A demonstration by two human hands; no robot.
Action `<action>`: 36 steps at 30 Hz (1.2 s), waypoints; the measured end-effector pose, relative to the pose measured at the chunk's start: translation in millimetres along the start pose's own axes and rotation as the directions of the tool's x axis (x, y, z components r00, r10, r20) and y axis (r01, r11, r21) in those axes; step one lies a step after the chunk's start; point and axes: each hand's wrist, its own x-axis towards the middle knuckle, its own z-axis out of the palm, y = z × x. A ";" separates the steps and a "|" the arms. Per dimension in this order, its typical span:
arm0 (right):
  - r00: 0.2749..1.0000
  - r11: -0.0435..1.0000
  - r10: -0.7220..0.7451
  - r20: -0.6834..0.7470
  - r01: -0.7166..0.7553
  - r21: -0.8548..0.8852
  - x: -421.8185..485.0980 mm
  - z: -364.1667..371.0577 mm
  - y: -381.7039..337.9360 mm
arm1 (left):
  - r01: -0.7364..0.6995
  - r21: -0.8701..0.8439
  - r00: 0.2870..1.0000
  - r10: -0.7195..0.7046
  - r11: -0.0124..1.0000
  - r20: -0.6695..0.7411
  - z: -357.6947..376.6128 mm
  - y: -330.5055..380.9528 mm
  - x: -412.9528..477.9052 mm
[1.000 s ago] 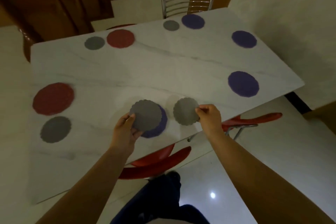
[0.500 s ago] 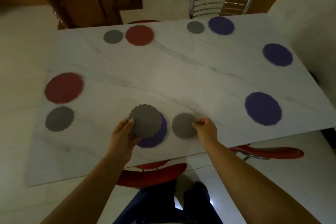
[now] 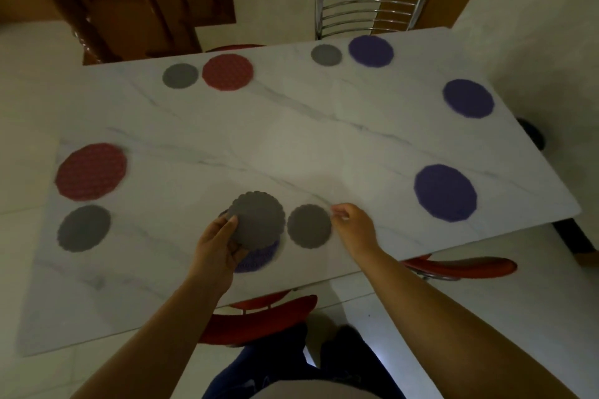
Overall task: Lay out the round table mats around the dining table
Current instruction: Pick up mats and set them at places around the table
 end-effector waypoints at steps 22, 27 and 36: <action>0.922 0.923 -0.386 -0.029 0.385 -0.030 8.6 -238.7 87.8 | -0.029 -0.032 0.999 0.030 0.999 0.029 290.6 -163.5 -62.8; 0.946 0.937 -0.324 -0.032 0.325 0.127 25.3 -298.7 114.0 | -0.035 -0.089 0.999 0.036 0.995 0.009 335.1 -197.6 -80.4; 0.980 0.814 0.192 -0.048 -0.132 0.565 120.4 -363.9 160.2 | -0.044 -0.157 0.994 0.028 0.987 -0.105 340.9 -195.9 -61.9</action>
